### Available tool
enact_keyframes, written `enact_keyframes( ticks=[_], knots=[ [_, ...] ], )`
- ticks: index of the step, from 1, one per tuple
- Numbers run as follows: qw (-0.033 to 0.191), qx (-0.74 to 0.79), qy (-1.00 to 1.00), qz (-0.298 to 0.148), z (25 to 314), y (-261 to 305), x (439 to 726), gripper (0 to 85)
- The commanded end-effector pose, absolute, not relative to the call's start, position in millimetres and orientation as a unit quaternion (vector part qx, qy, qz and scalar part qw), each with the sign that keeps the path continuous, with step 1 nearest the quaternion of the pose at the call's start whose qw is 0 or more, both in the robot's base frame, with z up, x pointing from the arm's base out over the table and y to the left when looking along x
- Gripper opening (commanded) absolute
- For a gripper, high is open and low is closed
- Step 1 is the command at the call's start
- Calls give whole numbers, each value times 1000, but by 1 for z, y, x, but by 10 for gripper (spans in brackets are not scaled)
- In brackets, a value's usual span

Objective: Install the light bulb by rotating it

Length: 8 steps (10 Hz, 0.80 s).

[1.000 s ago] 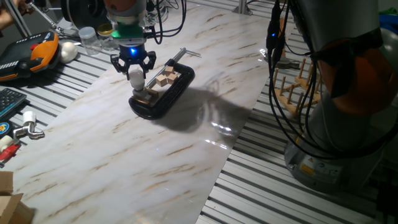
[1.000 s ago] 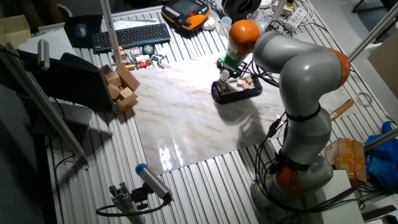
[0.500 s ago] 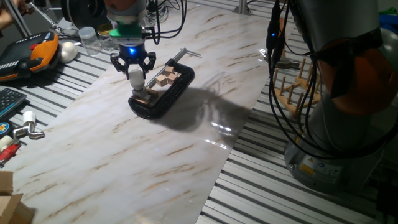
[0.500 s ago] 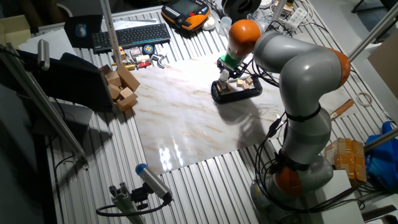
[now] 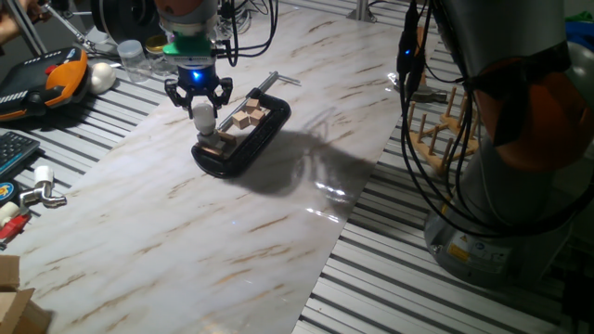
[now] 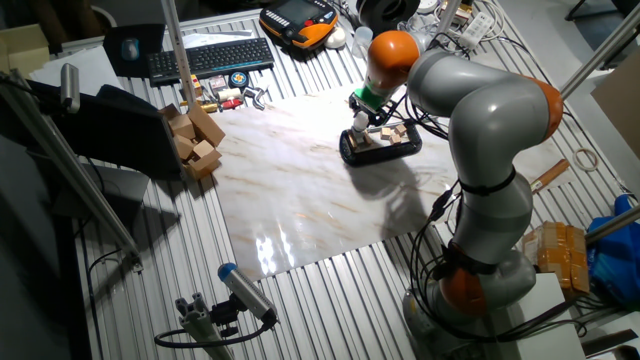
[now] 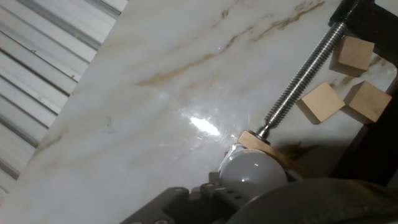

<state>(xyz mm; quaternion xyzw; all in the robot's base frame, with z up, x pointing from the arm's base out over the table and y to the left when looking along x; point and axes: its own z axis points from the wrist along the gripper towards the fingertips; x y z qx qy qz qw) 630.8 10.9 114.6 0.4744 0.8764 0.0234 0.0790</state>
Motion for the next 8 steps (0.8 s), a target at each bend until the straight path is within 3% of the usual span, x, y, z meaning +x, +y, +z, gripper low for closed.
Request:
enact_keyframes(
  ticks=[1, 2, 4, 5, 8],
  knots=[
    [80, 476, 875, 23, 114, 11, 631, 510],
    [82, 478, 874, 22, 114, 11, 631, 680],
    [83, 480, 873, 22, 114, 11, 631, 680],
    [84, 478, 874, 20, 114, 11, 631, 850],
    [90, 439, 894, 5, 120, 10, 631, 850]
  ],
)
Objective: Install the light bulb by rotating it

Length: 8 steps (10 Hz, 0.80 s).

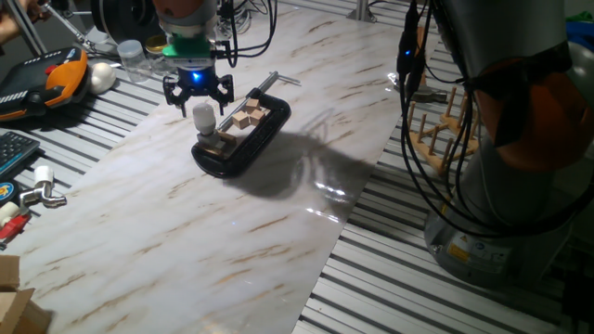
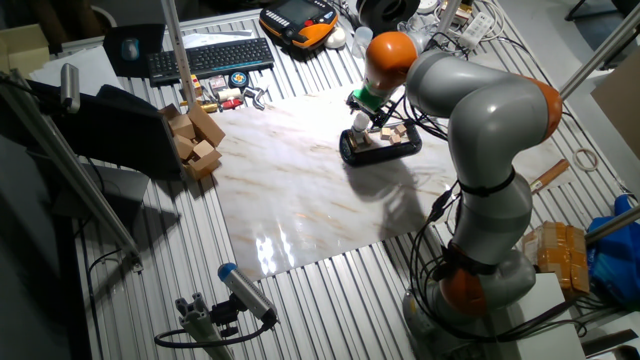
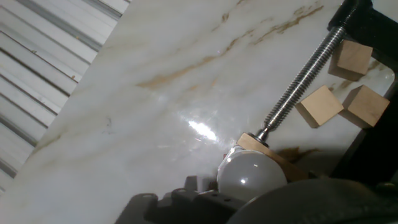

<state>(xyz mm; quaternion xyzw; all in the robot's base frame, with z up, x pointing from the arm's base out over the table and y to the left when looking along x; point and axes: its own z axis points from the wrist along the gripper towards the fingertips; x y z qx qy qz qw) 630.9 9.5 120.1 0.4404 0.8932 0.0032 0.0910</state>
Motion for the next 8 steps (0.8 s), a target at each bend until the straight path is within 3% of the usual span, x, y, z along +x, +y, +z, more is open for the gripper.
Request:
enact_keyframes(
  ticks=[1, 5, 6, 8],
  knots=[
    [95, 419, 903, 1, 122, 9, 631, 850],
    [110, 215, 970, -14, 134, 6, 628, 850],
    [104, 141, 984, -23, 136, 6, 628, 680],
    [97, 18, 995, -27, 137, 5, 628, 680]
  ],
)
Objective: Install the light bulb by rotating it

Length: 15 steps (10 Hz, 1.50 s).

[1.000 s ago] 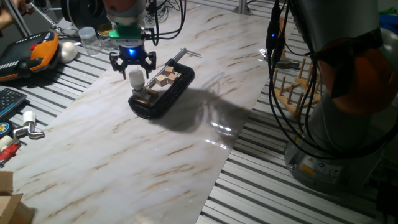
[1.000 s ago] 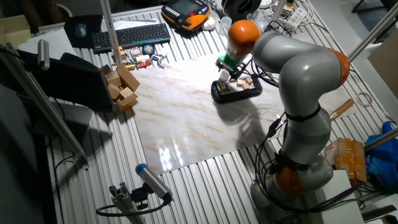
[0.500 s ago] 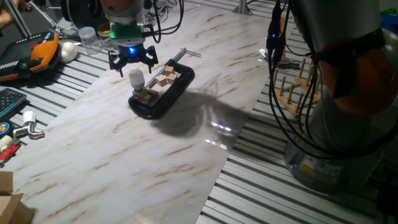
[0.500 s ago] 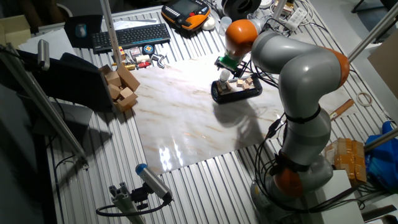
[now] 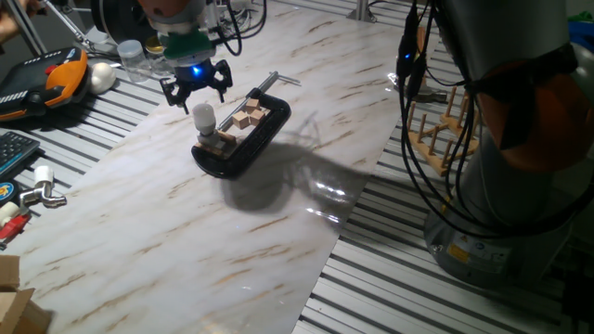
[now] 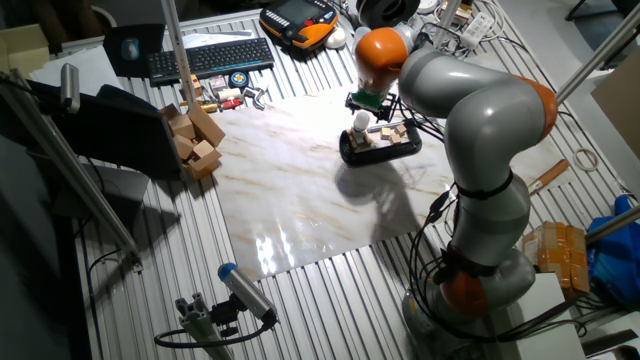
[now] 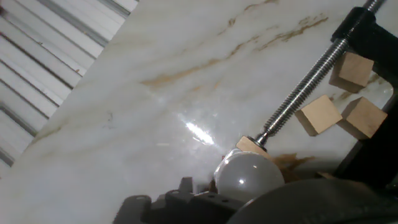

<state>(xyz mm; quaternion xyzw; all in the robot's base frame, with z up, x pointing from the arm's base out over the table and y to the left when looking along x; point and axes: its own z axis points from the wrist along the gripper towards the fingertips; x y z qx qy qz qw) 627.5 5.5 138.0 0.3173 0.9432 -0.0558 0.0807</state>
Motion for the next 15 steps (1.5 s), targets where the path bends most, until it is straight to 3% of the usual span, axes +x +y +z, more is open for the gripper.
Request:
enact_keyframes(
  ticks=[1, 2, 3, 5, 6, 8, 15],
  knots=[
    [89, -9, 996, -30, 138, 5, 628, 680],
    [91, -28, 995, -33, 140, 5, 628, 680],
    [96, -48, 994, -25, 140, 5, 628, 850],
    [99, -123, 988, -10, 141, 4, 628, 850],
    [97, -151, 984, -11, 140, 4, 628, 680],
    [83, -197, 977, -7, 141, 4, 628, 680],
    [87, -220, 972, -5, 140, 6, 628, 680]
  ],
)
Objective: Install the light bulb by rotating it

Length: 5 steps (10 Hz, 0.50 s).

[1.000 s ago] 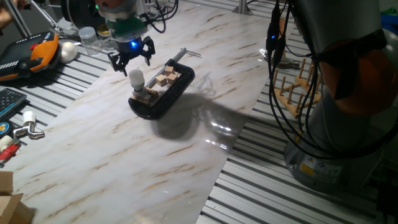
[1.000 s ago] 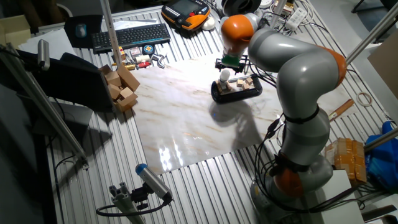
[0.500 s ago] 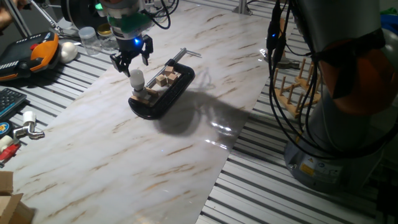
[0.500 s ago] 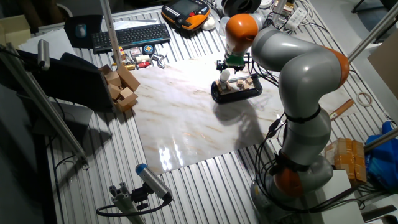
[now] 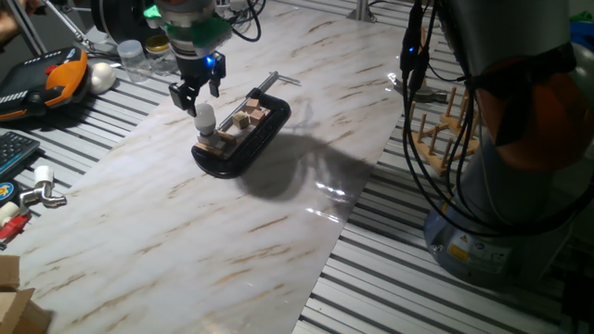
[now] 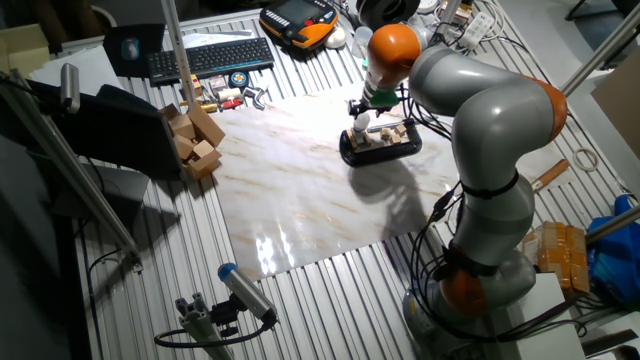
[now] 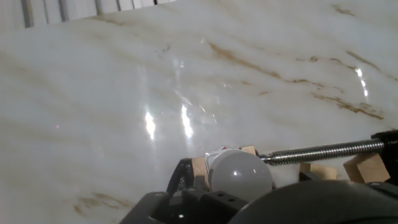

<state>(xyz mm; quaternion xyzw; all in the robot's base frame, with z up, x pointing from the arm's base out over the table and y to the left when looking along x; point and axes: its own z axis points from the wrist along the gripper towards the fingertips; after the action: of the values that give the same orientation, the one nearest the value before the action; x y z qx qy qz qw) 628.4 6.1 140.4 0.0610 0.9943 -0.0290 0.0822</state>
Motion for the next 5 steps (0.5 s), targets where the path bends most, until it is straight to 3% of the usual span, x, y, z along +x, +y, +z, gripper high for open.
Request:
enact_keyframes(
  ticks=[1, 5],
  knots=[
    [87, -221, 972, -7, 141, 6, 628, 510],
    [72, -221, 973, -8, 142, 6, 629, 510]
  ],
)
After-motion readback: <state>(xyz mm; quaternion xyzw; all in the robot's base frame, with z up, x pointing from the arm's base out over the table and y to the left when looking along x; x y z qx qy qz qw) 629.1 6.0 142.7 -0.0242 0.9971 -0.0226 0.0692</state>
